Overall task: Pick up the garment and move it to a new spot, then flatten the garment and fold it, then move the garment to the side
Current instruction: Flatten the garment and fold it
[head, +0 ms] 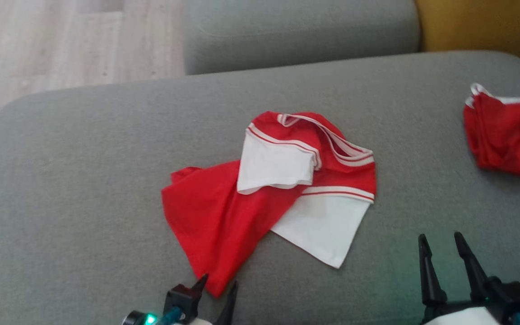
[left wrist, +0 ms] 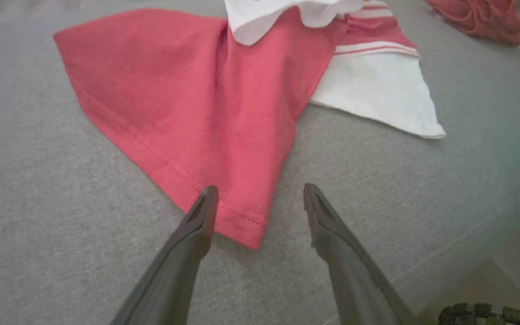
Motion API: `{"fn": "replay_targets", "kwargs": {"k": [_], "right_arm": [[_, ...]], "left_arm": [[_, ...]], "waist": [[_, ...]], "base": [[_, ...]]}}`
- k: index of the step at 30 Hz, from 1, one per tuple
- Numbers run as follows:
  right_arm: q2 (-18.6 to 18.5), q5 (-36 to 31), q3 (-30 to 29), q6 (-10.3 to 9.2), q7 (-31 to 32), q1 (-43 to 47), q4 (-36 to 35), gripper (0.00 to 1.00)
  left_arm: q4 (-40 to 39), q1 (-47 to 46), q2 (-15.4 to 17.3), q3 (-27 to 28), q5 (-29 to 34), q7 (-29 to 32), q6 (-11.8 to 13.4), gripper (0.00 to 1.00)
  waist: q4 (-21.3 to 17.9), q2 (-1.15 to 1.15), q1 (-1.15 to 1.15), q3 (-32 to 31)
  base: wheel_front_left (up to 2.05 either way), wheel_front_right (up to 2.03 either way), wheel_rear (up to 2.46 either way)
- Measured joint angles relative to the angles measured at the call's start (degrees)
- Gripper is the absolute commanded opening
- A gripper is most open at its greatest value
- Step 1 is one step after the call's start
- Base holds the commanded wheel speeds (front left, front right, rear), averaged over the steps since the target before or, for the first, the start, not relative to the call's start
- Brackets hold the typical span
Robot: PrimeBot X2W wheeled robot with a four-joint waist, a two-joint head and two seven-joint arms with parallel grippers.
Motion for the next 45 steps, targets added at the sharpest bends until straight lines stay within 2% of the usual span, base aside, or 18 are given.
{"fn": "replay_targets", "kwargs": {"k": [5, 6, 7, 8, 11, 13, 15, 19, 21, 23, 27, 30, 33, 37, 42, 43, 44, 45], "right_arm": [[0.0, 0.0, 0.0, 0.00, 0.0, -1.5, 0.0, 1.00], [0.0, 0.0, 0.0, 0.00, 0.0, -1.8, 0.0, 1.00], [0.0, 0.0, 0.0, 0.00, 0.0, -2.0, 0.0, 1.00], [0.0, 0.0, 0.0, 0.00, 0.0, -2.1, 0.0, 1.00], [0.0, 0.0, 0.1, 0.00, 0.0, -2.2, 0.0, 1.00], [0.0, 0.0, 0.2, 0.00, 0.0, -2.2, 0.0, 1.00], [0.0, 0.0, 0.4, 0.00, 0.0, -2.5, 0.0, 1.00], [0.0, 0.0, 1.1, 0.00, 0.0, -3.7, -0.1, 1.00], [0.0, 0.0, 1.5, 0.00, 0.0, -4.4, -0.1, 1.00], [0.0, 0.0, 2.1, 0.00, 0.0, -5.4, -0.1, 1.00], [0.0, 0.7, 3.8, 0.00, 0.0, -8.2, 0.0, 1.00], [0.0, 1.9, 4.5, 0.00, 0.0, -10.0, 0.0, 1.00], [0.0, 3.1, 5.2, 0.00, 0.0, -11.1, 0.1, 1.00], [0.0, 4.4, 6.3, 0.00, 0.0, -12.6, 0.4, 1.00], [0.0, 5.2, 6.6, 0.00, 0.0, -14.0, 0.4, 1.00], [0.0, 5.2, 6.6, 0.00, 0.0, -14.0, 0.4, 1.00], [0.0, 5.2, 6.7, 0.00, 0.0, -14.1, 0.4, 1.00], [0.0, 5.2, 6.7, 0.00, 0.0, -14.1, 0.6, 1.00]], "left_arm": [[5.2, -3.0, -0.1, -0.8, -0.5, 0.8, 0.8, 1.00], [6.1, -3.5, -0.1, -0.8, -0.6, 0.9, 0.9, 0.85], [6.7, -4.0, -0.1, -0.8, -0.7, 1.0, 0.9, 0.38], [7.2, -4.6, -0.1, -0.9, -1.1, 1.0, 0.7, 0.00], [7.3, -5.9, -0.1, -0.8, -3.2, 2.1, -0.7, 0.00], [4.7, -6.2, -0.2, -0.5, -5.2, 3.1, -0.7, 0.00], [-0.2, -6.5, -0.2, 0.1, -6.6, 5.3, -0.8, 0.00], [-14.0, -10.8, 0.4, 3.4, -12.5, 14.1, -3.3, 0.00], [-19.3, -15.5, 2.0, 6.0, -15.1, 19.1, -3.8, 0.00], [-21.4, -21.8, 5.6, 9.3, -15.7, 23.8, -3.7, 0.00], [-18.3, -33.7, 12.6, 14.5, -15.5, 29.6, -3.8, 0.00], [-13.3, -40.1, 14.2, 16.7, -16.1, 31.5, -3.7, 0.00], [-6.7, -45.5, 15.8, 17.8, -14.3, 30.9, -3.1, 0.00], [1.7, -51.6, 19.3, 18.7, -10.0, 25.8, -1.5, 0.00], [9.0, -58.0, 20.2, 19.7, -6.8, 14.8, 1.1, 0.00], [9.0, -58.0, 20.2, 19.7, -6.8, 14.8, 1.1, 0.22], [10.6, -59.3, 20.2, 19.7, -6.2, 13.1, 1.6, 0.79], [12.5, -60.3, 20.1, 19.8, -6.1, 12.4, 1.7, 1.00]], "waist": [[-2.1, 0.00, 0.00, 1.7], [-2.4, 0.00, 0.00, 2.0], [-2.7, 0.00, 0.00, 2.2], [-3.0, 0.00, 0.00, 2.4], [-3.7, 0.00, 0.00, 2.7], [-4.1, 0.00, 0.00, 2.9], [-4.5, 0.00, 0.00, 3.2], [-5.4, 0.00, 0.00, 4.1], [-6.1, 0.00, 0.00, 4.9], [-6.9, 0.00, 0.00, 5.9], [-9.4, 0.00, 0.00, 8.3], [-11.7, 0.00, 0.00, 10.4], [-14.1, 0.00, 0.00, 12.8], [-17.3, 0.00, 0.00, 15.9], [-20.2, 0.00, 0.00, 19.5], [-20.2, 0.00, 0.00, 19.5], [-20.6, 0.00, 0.00, 20.0], [-20.9, 0.00, 0.00, 20.5]], "base": [[0.00, 0.00, 0.00], [0.00, 0.00, 0.00], [0.00, 0.00, 0.00], [0.00, 0.00, 0.00], [0.00, 0.00, 0.00], [0.00, 0.00, 0.00], [0.00, 0.00, 0.00], [0.00, 0.00, 0.00], [0.00, 0.00, 0.00], [0.00, 0.00, 0.00], [0.00, 0.00, 0.00], [0.00, 0.00, 0.00], [0.00, 0.00, 0.00], [0.00, 0.00, 0.00], [0.00, 0.00, 0.00], [0.00, 0.00, 0.00], [0.00, 0.00, 0.00], [0.00, 0.00, 0.00]]}}
